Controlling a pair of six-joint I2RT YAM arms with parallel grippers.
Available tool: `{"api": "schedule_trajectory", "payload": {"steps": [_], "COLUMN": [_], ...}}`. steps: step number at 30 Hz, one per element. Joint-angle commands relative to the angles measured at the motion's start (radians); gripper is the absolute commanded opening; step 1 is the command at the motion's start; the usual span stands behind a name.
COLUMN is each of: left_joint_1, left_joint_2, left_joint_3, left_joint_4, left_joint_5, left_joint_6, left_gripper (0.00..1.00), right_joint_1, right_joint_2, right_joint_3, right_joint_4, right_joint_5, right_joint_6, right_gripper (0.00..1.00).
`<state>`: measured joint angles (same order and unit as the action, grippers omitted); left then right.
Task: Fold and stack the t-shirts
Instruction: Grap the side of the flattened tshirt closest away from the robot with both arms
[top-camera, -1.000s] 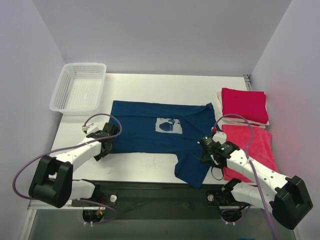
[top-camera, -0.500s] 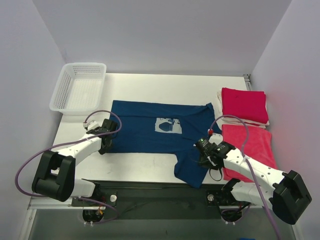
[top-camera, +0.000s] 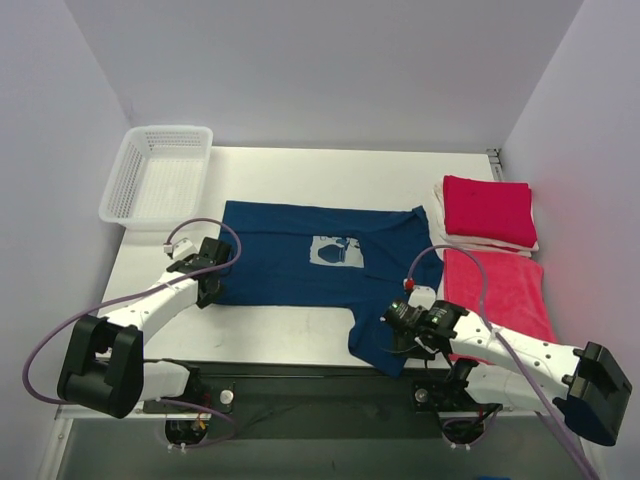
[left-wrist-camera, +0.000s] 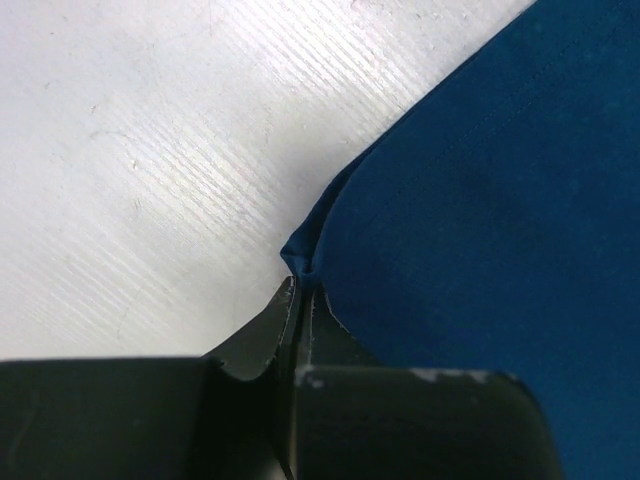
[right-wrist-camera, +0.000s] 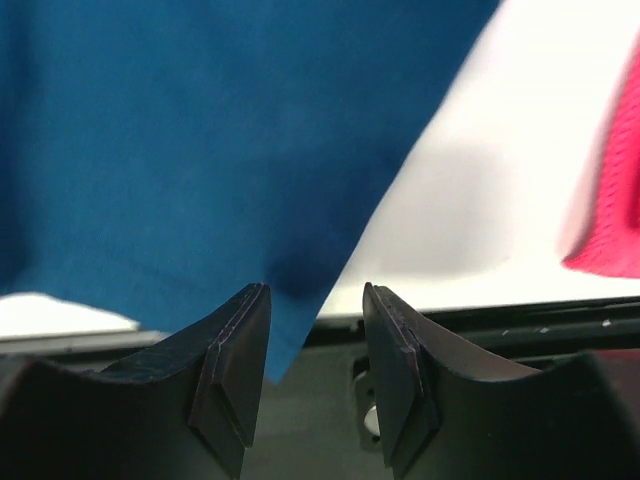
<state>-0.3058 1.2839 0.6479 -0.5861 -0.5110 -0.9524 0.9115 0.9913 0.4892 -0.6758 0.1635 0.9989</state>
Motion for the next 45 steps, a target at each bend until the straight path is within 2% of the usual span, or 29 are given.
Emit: {"api": "schedule_trajectory", "payload": {"steps": [1,9,17,20,21,22,26,36,45], "left_joint_1": [0.005,0.005,0.007,0.007,0.007,0.007,0.007,-0.007,-0.024], "left_joint_2": [-0.020,-0.021,-0.031,-0.028,-0.029,-0.029,-0.040,-0.181,-0.325], "left_joint_3": [0.039,0.029,0.019,0.019,0.018,0.019,0.018,0.025,0.024], "left_joint_4": [-0.014,-0.001,0.000,0.003,0.005,0.005,0.000,-0.092,-0.207], "left_joint_5": [0.003,0.016,0.019,0.022,0.023,0.026,0.026,0.016,0.023], "left_joint_6": [0.021,0.029,0.035,0.038,0.038,0.040,0.044,0.046,0.026], "left_gripper": [0.00,0.00,0.00,0.00,0.00,0.00,0.00,0.00,0.00], "right_joint_1": [0.071,0.159,0.162,0.162,0.164,0.164,0.165,0.204,0.207], "right_joint_2": [-0.020,0.069,0.130,0.156,0.161,0.159,0.132,-0.141,-0.275], "right_joint_3": [-0.014,-0.024,-0.054,-0.055,-0.055,-0.058,-0.060,0.055,0.147], "right_joint_4": [-0.084,-0.030,0.059,0.076,0.078,0.078,0.067,-0.339,-0.551], "right_joint_5": [-0.015,-0.033,-0.048,-0.045,-0.045,-0.042,-0.026,0.194,0.287], "right_joint_6": [0.070,0.102,0.078,0.076,0.076,0.084,0.095,0.283,0.357], "right_gripper": [0.43,0.37,0.36,0.20,0.05,0.00,0.00,0.00,0.00]}}
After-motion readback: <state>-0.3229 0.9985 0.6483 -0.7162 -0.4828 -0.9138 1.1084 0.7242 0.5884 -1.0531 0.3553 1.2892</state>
